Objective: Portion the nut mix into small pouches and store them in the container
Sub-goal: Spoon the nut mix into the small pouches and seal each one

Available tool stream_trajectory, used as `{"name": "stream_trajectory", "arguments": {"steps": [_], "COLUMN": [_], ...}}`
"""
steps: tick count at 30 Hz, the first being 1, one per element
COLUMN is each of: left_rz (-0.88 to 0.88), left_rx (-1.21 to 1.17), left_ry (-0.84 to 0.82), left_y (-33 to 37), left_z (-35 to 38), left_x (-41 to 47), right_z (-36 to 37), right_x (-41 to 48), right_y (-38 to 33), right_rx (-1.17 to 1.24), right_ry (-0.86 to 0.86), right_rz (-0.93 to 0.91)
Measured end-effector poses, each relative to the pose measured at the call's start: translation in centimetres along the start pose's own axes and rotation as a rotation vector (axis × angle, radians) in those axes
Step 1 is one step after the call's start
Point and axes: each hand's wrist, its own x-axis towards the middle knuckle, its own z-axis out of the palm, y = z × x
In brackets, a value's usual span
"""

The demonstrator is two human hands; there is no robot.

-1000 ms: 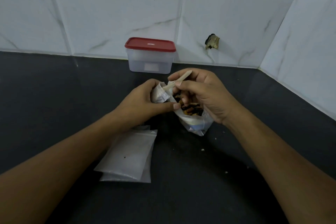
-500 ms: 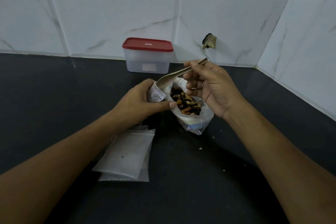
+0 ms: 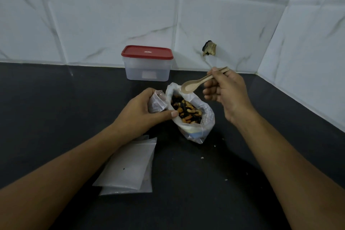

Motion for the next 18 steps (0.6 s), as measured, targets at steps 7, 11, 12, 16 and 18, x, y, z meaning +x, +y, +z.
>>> {"name": "stream_trajectory", "arguments": {"steps": [7, 11, 12, 16, 18], "left_rz": [0.026, 0.04, 0.042, 0.041, 0.047], "left_rx": [0.002, 0.015, 0.021, 0.044, 0.044], "left_ry": [0.069, 0.066, 0.059, 0.053, 0.058], "left_y": [0.0, 0.0, 0.0, -0.1, -0.1], "left_z": [0.7, 0.6, 0.6, 0.6, 0.6], "left_x": [0.1, 0.1, 0.1, 0.2, 0.2], "right_z": [0.0, 0.1, 0.1, 0.2, 0.3], "right_x": [0.2, -0.1, -0.1, -0.1, -0.2], "right_y": [1.5, 1.6, 1.7, 2.0, 2.2], "right_rx": [-0.34, -0.493, -0.521, -0.586, -0.662], "right_ry": [-0.124, -0.244, -0.274, -0.328, -0.357], "right_rz": [-0.243, -0.322, -0.324, -0.327, -0.346]}}
